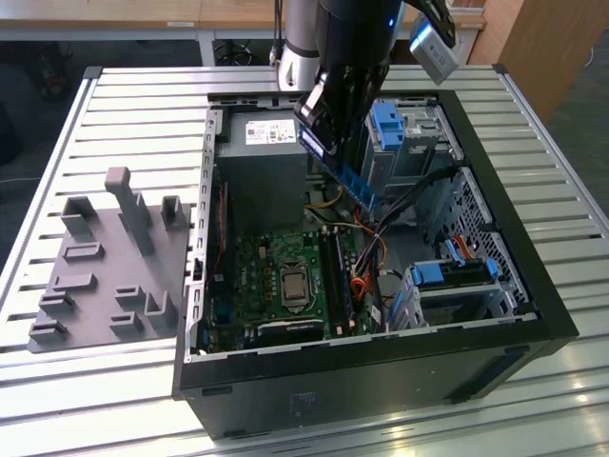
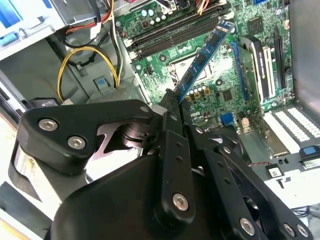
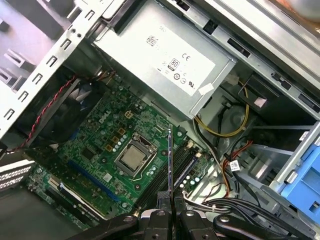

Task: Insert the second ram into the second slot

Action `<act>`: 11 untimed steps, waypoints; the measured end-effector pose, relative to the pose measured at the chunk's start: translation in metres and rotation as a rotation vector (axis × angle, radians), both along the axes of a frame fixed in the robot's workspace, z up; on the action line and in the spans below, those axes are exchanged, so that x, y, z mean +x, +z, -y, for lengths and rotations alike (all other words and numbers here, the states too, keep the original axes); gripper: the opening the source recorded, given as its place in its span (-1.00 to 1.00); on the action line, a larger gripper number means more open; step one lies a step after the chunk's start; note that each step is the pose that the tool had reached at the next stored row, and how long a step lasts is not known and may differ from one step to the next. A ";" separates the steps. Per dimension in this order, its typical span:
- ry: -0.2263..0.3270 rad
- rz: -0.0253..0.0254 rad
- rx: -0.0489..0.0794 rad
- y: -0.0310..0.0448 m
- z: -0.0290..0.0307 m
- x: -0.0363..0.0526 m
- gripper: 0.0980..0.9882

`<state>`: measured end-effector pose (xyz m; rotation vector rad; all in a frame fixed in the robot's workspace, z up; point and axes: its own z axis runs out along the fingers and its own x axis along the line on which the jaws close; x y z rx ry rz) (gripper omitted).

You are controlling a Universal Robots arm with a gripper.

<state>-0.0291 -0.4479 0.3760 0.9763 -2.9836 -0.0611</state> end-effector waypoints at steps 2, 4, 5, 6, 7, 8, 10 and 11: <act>-0.016 0.0000 0.000 -0.0001 0.0000 0.0000 -0.91; -0.032 0.0000 0.000 -0.0001 0.0000 0.0000 -0.91; -0.040 0.0000 0.000 -0.0002 0.0000 0.0000 -0.91; -0.047 0.0000 0.000 -0.0002 0.0000 0.0000 -0.91; -0.056 0.0000 0.000 -0.0002 0.0000 0.0000 -0.91; -0.064 -0.0001 0.000 -0.0003 0.0000 0.0000 -0.91; -0.082 0.0000 0.000 -0.0004 0.0000 0.0000 -0.91; -0.093 0.0000 0.000 -0.0005 0.0000 0.0000 -0.91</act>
